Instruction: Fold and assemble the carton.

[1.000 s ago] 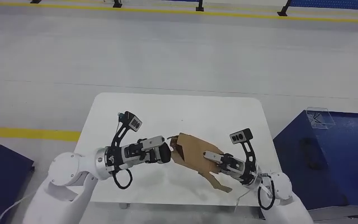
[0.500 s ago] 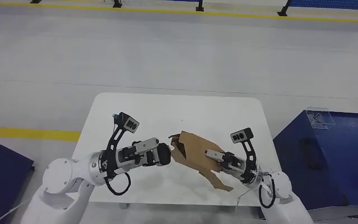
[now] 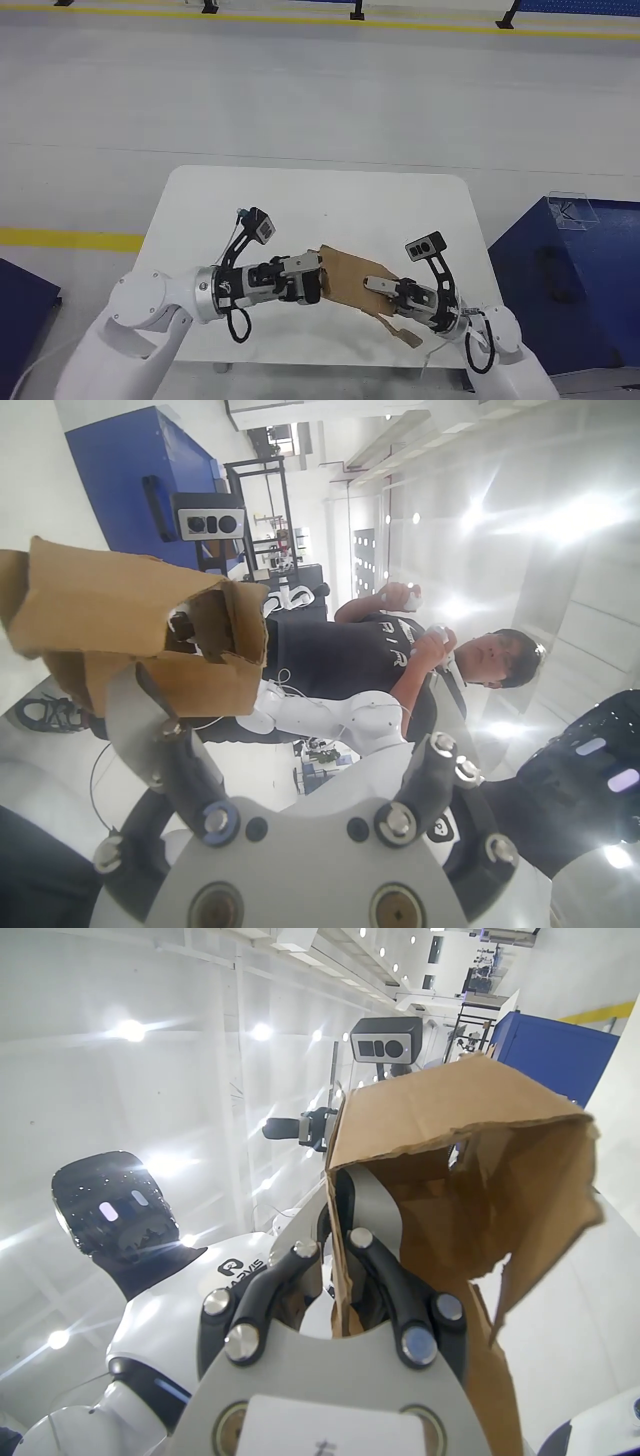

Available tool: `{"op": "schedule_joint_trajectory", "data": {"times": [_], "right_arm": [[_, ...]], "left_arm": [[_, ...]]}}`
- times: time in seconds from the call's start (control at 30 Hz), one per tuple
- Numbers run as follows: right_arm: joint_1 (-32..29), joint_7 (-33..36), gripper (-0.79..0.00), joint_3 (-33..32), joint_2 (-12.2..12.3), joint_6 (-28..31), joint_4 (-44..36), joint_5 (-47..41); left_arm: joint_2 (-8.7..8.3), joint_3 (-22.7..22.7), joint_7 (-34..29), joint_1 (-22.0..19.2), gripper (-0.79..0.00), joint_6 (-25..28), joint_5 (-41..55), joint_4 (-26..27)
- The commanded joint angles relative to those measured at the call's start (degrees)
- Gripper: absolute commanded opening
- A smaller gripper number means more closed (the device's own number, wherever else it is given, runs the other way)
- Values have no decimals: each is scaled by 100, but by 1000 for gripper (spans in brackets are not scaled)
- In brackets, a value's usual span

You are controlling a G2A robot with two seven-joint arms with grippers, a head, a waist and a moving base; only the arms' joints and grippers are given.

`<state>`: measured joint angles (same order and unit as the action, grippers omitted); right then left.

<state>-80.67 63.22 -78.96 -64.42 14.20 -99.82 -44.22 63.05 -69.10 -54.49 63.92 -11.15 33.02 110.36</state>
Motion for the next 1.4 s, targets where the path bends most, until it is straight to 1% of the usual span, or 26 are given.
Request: {"op": "schedule_joint_trajectory", "data": {"times": [0.0,0.2,0.37,0.5,0.6,0.7,0.77,0.83,0.9,0.97,1.03,1.13,1.23,1.37], "right_arm": [[0,23,-785,-7,4,-21,0,9],[27,153,-785,20,11,-145,13,-48],[117,468,-785,164,16,-673,101,-299],[223,610,-785,220,12,-1117,243,-698],[353,630,-785,195,0,-1604,438,-1322],[511,645,-785,145,-13,-2139,679,-1982],[617,636,-785,123,-24,-2380,837,-2300],[701,678,-785,151,-37,-2654,977,-2606],[795,689,-785,162,-50,-2858,1098,-2848],[856,688,-785,184,-57,-2869,1161,-2833],[873,715,-785,236,-65,-2844,1164,-2774],[866,755,-785,290,-74,-2808,1121,-2721],[849,770,-785,287,-79,-2789,1080,-2739],[816,803,-785,254,-79,-2773,1017,-2746]], "left_arm": [[4,50,-3,-30,0,-16,-9,-25],[11,145,-61,-89,0,-65,55,-93],[17,266,-432,-137,0,-142,330,-149],[12,197,-382,-174,0,-87,369,-194],[-7,-35,-378,-100,0,68,572,-127],[-43,-407,-371,77,0,242,813,24],[-72,-670,-395,228,0,323,928,138],[-101,-909,-371,376,0,380,948,222],[-129,-1059,-276,506,0,367,749,250],[-151,-1018,-285,580,0,200,491,255],[-162,-877,-334,567,0,49,250,214],[-181,-565,-329,447,0,-58,-541,180],[-185,-274,-348,307,0,-104,-1086,103],[-172,-77,-328,153,0,-146,-1213,-60]]}}
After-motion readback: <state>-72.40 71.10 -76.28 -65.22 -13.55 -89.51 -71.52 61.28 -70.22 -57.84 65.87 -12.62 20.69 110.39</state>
